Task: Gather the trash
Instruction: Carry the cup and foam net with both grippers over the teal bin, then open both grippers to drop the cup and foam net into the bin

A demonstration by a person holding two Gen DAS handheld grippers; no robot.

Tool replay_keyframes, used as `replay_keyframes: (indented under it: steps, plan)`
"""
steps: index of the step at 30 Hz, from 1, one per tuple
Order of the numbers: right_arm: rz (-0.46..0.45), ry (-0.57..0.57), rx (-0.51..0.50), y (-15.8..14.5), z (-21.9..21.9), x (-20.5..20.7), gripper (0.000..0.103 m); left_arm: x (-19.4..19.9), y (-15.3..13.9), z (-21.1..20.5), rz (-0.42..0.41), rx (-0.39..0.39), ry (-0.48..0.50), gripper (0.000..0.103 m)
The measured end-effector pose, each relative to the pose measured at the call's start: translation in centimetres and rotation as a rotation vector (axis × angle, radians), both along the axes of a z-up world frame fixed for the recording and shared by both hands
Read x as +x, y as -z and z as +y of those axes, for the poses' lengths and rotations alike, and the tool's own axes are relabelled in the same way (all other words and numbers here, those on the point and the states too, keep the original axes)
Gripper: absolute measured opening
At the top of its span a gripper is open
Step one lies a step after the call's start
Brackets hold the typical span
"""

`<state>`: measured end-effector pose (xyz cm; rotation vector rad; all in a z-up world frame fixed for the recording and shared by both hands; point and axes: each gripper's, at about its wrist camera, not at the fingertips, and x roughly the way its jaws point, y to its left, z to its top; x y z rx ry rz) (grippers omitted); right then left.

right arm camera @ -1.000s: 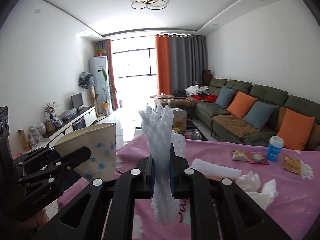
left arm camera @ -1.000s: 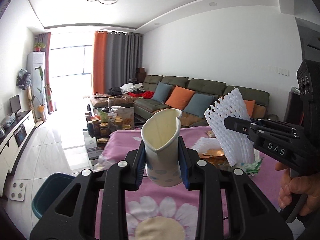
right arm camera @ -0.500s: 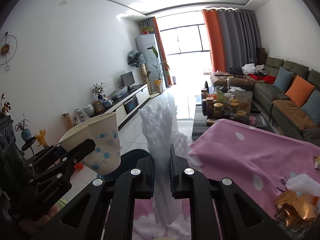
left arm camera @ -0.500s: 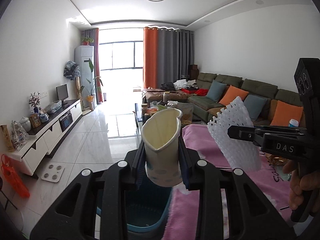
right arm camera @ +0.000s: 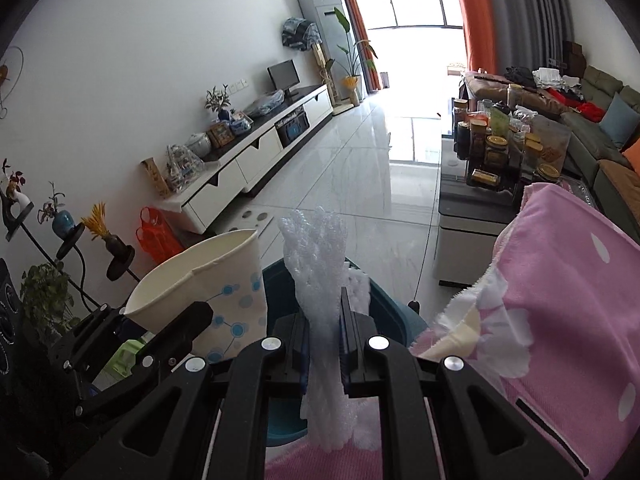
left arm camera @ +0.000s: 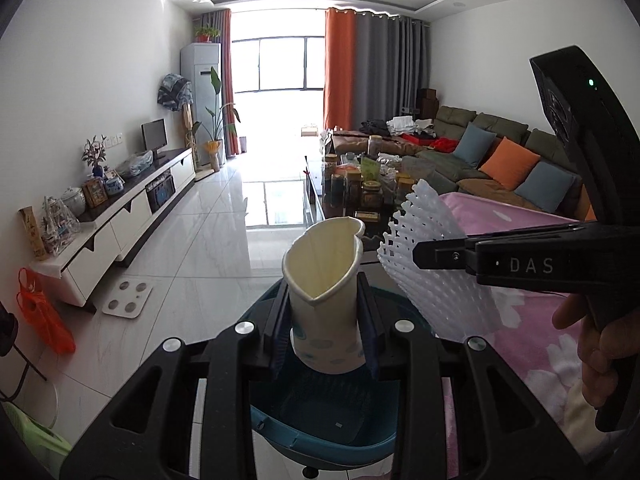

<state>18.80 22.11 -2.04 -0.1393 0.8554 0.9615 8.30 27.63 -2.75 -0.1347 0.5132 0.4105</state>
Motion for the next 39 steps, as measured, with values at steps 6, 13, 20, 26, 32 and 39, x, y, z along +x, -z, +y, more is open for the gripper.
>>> replay_keyframes:
  steps: [6,13,20,26,32,39]
  plan:
    - [0.062,-0.039,-0.122,3.0,3.3,1.1,0.01,3.7,5.1,2.7,0.073,-0.062,-0.027,0.03]
    - [0.116,-0.065,-0.214,5.7,5.3,1.7,0.01,5.3,9.6,4.4,0.143,-0.126,-0.043,0.03]
    - [0.131,-0.083,-0.256,6.6,6.5,1.8,0.012,5.7,11.8,4.2,0.171,-0.144,-0.049,0.031]
    - [0.124,-0.081,-0.257,6.6,6.8,2.0,0.034,5.7,12.2,5.0,0.159,-0.151,-0.056,0.043]
    - [0.121,-0.052,-0.206,5.9,5.8,2.6,0.045,4.9,10.9,4.4,0.124,-0.139,-0.072,0.057]
    - [0.058,-0.025,-0.134,3.4,3.5,2.8,0.065,2.4,7.8,5.1,0.044,-0.145,-0.106,0.098]
